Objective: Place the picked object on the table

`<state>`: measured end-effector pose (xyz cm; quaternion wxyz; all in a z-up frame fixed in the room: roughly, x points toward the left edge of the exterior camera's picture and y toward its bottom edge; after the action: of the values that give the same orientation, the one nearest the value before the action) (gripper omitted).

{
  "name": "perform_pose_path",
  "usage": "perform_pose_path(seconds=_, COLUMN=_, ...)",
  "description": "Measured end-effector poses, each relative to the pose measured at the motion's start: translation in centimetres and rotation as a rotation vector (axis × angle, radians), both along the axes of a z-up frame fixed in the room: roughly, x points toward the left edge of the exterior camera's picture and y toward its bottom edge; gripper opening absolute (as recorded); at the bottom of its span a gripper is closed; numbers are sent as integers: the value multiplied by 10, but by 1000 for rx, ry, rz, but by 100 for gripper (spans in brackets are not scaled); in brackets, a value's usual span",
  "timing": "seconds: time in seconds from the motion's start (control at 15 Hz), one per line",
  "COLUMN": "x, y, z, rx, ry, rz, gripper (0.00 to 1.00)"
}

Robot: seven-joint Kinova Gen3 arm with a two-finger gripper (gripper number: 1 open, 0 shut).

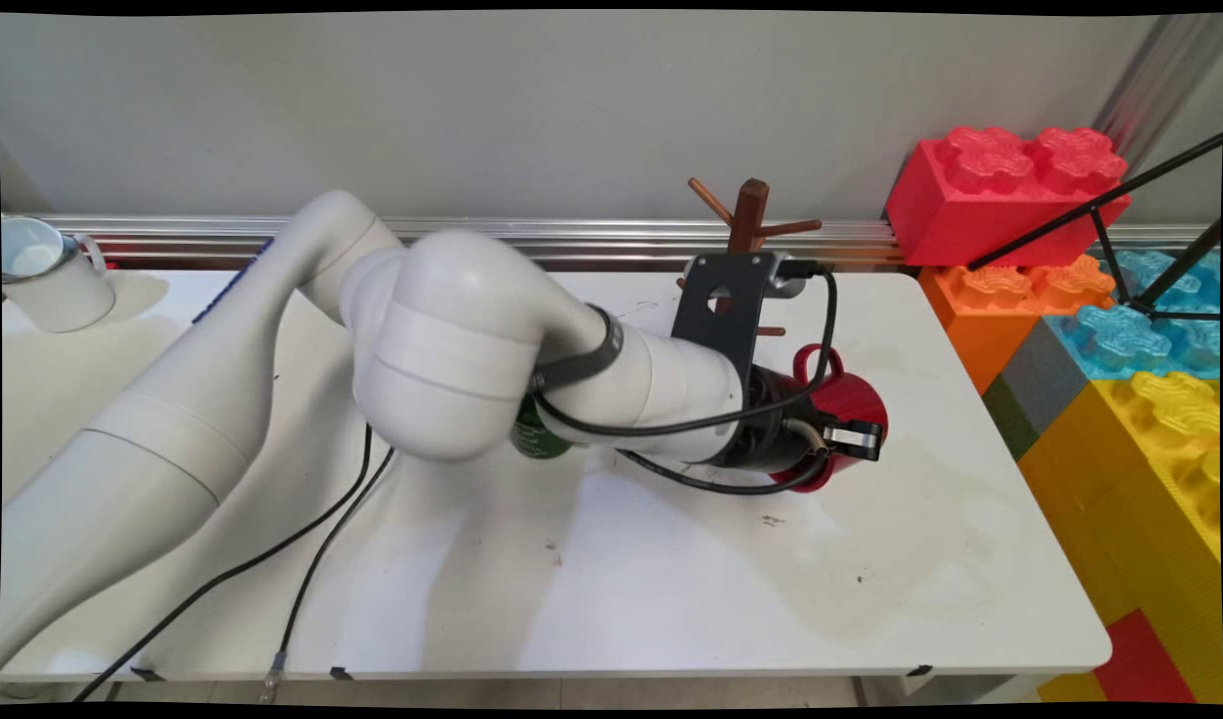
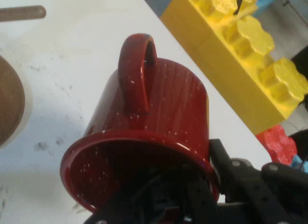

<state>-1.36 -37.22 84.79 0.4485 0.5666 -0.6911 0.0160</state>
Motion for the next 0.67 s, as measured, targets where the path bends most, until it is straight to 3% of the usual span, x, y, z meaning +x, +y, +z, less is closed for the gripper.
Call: perform_pose_path(seconds=0.67, x=7, y=-11, z=42, rx=182, ry=-153, rz=5, gripper=0)
